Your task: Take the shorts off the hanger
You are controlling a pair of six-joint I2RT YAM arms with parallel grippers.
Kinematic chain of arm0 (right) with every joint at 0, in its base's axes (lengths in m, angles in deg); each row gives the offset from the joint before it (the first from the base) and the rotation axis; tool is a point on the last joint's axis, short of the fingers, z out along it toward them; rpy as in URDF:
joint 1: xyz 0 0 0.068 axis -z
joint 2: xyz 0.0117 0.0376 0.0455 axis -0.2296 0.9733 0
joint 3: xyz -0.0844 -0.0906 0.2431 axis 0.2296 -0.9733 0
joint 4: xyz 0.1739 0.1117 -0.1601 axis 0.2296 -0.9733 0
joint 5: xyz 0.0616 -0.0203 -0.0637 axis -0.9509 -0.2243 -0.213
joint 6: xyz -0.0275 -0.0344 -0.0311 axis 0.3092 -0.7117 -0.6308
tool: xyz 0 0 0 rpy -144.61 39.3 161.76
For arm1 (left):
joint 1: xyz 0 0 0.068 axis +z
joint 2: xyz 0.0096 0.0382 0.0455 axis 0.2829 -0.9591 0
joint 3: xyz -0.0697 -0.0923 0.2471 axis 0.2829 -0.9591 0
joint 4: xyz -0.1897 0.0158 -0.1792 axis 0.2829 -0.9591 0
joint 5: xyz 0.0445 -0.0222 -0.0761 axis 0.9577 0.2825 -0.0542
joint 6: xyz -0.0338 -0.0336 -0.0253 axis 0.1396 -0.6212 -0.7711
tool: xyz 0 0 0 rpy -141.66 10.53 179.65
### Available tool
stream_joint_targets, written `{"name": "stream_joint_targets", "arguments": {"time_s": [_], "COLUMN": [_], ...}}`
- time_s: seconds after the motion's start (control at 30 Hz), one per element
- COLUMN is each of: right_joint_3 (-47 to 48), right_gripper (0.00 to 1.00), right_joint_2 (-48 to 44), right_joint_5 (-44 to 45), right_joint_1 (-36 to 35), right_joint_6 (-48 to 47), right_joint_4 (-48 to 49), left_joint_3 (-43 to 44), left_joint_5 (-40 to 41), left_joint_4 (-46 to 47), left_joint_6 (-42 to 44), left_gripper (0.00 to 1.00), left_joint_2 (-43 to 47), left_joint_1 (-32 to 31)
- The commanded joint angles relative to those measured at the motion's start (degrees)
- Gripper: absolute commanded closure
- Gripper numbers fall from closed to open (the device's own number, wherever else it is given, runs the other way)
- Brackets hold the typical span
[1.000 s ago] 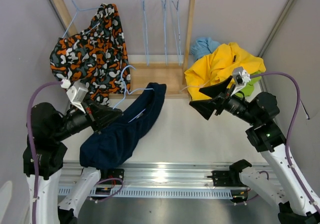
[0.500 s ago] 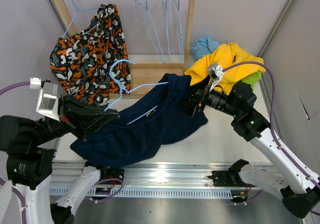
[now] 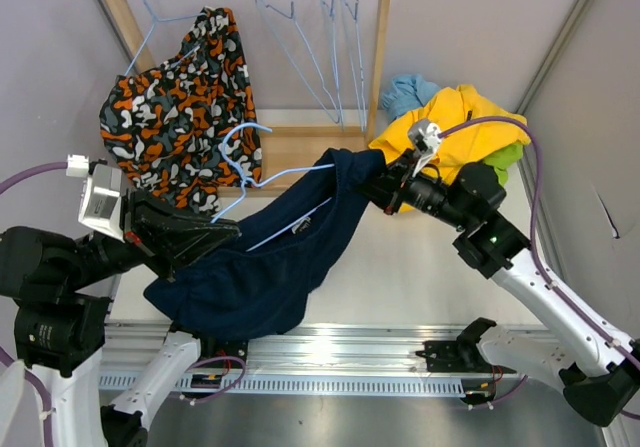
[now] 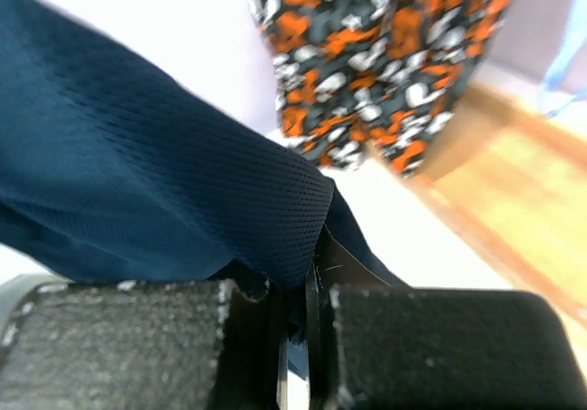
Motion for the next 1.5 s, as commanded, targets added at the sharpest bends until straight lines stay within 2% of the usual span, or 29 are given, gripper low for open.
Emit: {"name": "stream_joint_targets", "arguments": {"time_s": [0.0,0.03,0.07,0.13,0.23,0.37,0.53,0.63,0.67,0.7,0.73,0.77,0.8,0.83,0.93,0.97,1.03,1.07,1.1,1.17,1.27,1.37,1.47], "right_joint_3": [4.4,5.7,6.9,8.2,7.8,6.6,3.2,0.3,-0.5,-0.9,-0.8,-0.7,-0.8,-0.8,-0.2,2.4,6.3,8.6,13.8,19.6,33.6,50.7,68.9], "right_gripper": [1.00,1.00,1.00,1.00,1.00,1.00,1.00,1.00,1.00,1.00,1.00,1.00,1.00,1.00,1.00,1.00,1.00,1.00,1.00,1.00,1.00,1.00,1.00], "right_joint_2": [-2.9,-1.9,-1.4,-0.2,0.7,1.0,1.0,-1.5,-2.7,-4.6,-5.2,-5.8,-5.8,-5.8,-5.0,-4.6,-2.8,-2.0,-1.0,3.3,12.0,20.1,31.4], "right_joint_5": [4.6,2.8,-2.9,-7.7,-12.3,-12.2,-13.3,-15.6,-15.3,-14.1,-9.0,-5.3,-1.9,2.0,3.4,6.1,9.3,11.6,12.2,12.2,7.7,5.9,6.6], "right_joint_1": [5.1,12.1,16.3,27.7,36.8,42.1,43.4,37.9,28.4,22.5,16.1,10.0,0.0,-3.2,-6.0,-5.7,-3.8,-2.5,-0.7,7.2,19.3,26.6,30.9], "right_joint_6": [-1.1,0.1,3.7,8.1,12.9,14.8,18.7,18.7,16.9,13.8,6.4,3.6,1.7,0.5,0.5,-0.8,-2.8,-4.2,-4.5,-4.4,-2.2,-1.6,-0.5], "right_joint_4": [3.0,1.7,1.6,4.5,7.6,8.3,10.6,11.7,10.5,8.2,5.2,0.2,-1.1,-2.0,-2.1,-4.4,-7.8,-10.0,-10.8,-12.2,-13.2,-15.5,-18.3], "left_joint_3": [-0.3,-0.9,-1.0,-1.2,-1.1,-0.5,0.3,0.4,0.3,0.2,-1.3,-2.0,-2.7,-4.5,-3.2,-2.8,-2.6,-2.7,-3.5,-5.8,-9.0,-12.1,-14.1], "left_joint_5": [1.9,1.9,2.1,2.6,3.9,6.5,8.4,11.6,13.4,16.2,18.7,23.3,25.8,27.9,41.7,48.7,55.6,63.4,65.7,68.8,68.0,64.3,61.9], "left_joint_4": [-0.6,-0.8,-1.3,-2.2,-4.7,-7.7,-9.2,-8.8,-8.6,-7.9,-5.6,-4.4,-1.3,-0.8,-4.4,-5.8,-11.0,-13.0,-15.8,-17.7,-18.2,-17.5,-17.1], "left_joint_6": [2.6,2.8,3.0,3.8,5.3,7.0,8.2,8.7,8.9,8.8,8.8,8.8,8.5,8.5,9.3,10.5,12.0,12.8,13.7,14.8,15.1,14.4,14.2], "left_gripper": [1.00,1.00,1.00,1.00,1.00,1.00,1.00,1.00,1.00,1.00,1.00,1.00,1.00,1.00,1.00,1.00,1.00,1.00,1.00,1.00,1.00,1.00,1.00], "left_joint_2": [-0.5,-0.2,-0.1,0.1,0.1,-0.5,-0.8,-1.2,-1.1,-0.6,-0.4,0.0,0.4,0.1,-2.7,-3.2,-4.3,-4.3,-4.3,-3.6,-1.5,-0.3,-0.1], "left_joint_1": [-0.6,-0.6,-0.8,-1.0,-1.7,-3.0,-3.4,-3.4,-3.4,-3.4,-3.3,-3.4,-3.4,-3.4,-3.4,-3.4,-3.4,-3.4,-3.4,-3.4,-3.4,-3.3,-3.4]}}
